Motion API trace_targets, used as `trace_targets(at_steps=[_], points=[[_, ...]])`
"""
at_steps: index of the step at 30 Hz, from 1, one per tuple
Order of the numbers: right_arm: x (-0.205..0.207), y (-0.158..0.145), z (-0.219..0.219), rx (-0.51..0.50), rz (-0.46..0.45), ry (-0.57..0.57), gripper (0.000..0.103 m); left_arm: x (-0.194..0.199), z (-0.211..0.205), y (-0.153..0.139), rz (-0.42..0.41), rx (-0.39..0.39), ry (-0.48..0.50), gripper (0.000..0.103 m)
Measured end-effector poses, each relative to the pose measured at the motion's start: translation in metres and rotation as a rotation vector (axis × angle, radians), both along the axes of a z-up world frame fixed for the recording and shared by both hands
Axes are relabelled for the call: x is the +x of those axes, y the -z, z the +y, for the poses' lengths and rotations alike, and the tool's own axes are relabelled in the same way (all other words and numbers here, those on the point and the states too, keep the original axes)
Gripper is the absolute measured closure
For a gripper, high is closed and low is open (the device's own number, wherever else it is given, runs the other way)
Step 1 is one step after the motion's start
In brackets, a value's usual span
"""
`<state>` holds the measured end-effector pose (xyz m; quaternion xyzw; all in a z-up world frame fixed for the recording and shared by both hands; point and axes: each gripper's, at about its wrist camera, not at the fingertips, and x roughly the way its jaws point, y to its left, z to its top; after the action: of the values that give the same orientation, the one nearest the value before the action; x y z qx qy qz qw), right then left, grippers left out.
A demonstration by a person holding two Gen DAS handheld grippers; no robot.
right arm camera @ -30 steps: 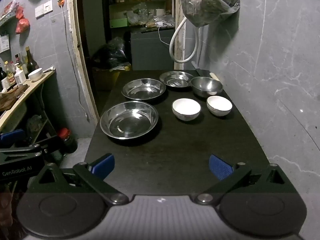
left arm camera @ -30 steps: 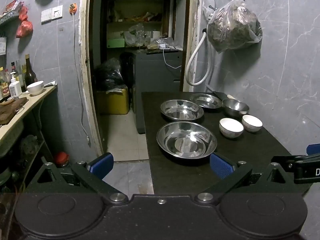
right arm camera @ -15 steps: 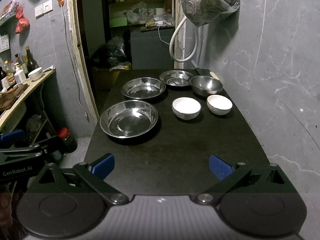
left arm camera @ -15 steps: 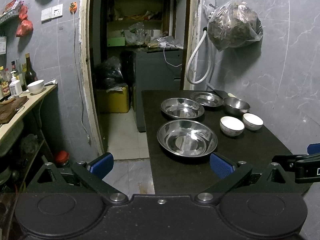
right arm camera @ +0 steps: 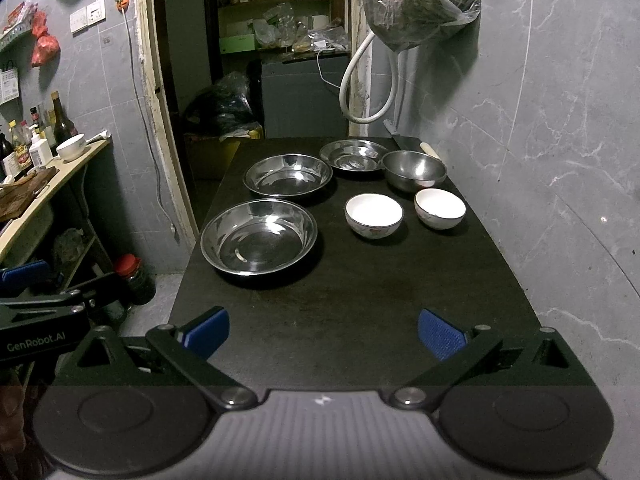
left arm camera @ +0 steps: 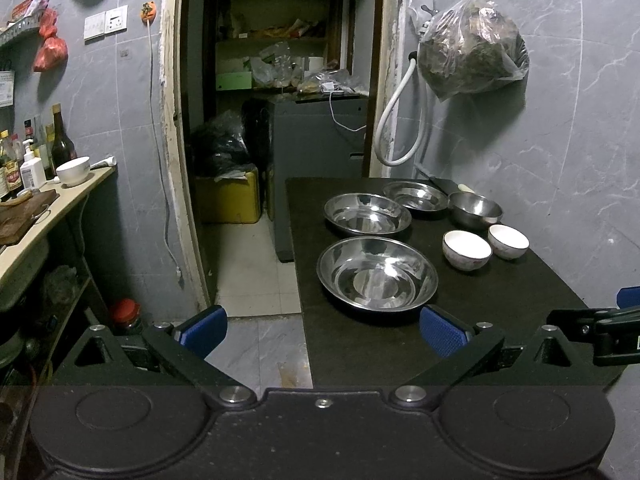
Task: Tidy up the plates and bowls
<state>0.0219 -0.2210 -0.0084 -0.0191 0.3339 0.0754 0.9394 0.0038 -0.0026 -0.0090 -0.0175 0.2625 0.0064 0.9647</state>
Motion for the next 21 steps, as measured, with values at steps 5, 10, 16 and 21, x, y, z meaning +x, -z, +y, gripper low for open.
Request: trace_targets(at_steps=[5, 10, 16, 21], points=[[0.001, 0.0, 0.0, 0.0, 0.001, 0.0, 0.0, -0.001, 0.0, 0.009, 0.003, 0.0, 0.0, 0.001], [0.002, 0.003, -0.005, 0.0, 0.002, 0.001, 0.0, -0.008, 0.006, 0.014, 0.005, -0.003, 0.0, 0.001], [0.003, 0.004, 0.0, -0.001, 0.005, 0.0, 0.0, -0.008, 0.006, 0.014, 0.008, -0.004, -0.001, 0.001], [0.005, 0.001, -0.001, -0.002, 0.008, -0.001, 0.0, 0.0, 0.014, 0.017, 0.019, -0.006, -0.004, 0.001]])
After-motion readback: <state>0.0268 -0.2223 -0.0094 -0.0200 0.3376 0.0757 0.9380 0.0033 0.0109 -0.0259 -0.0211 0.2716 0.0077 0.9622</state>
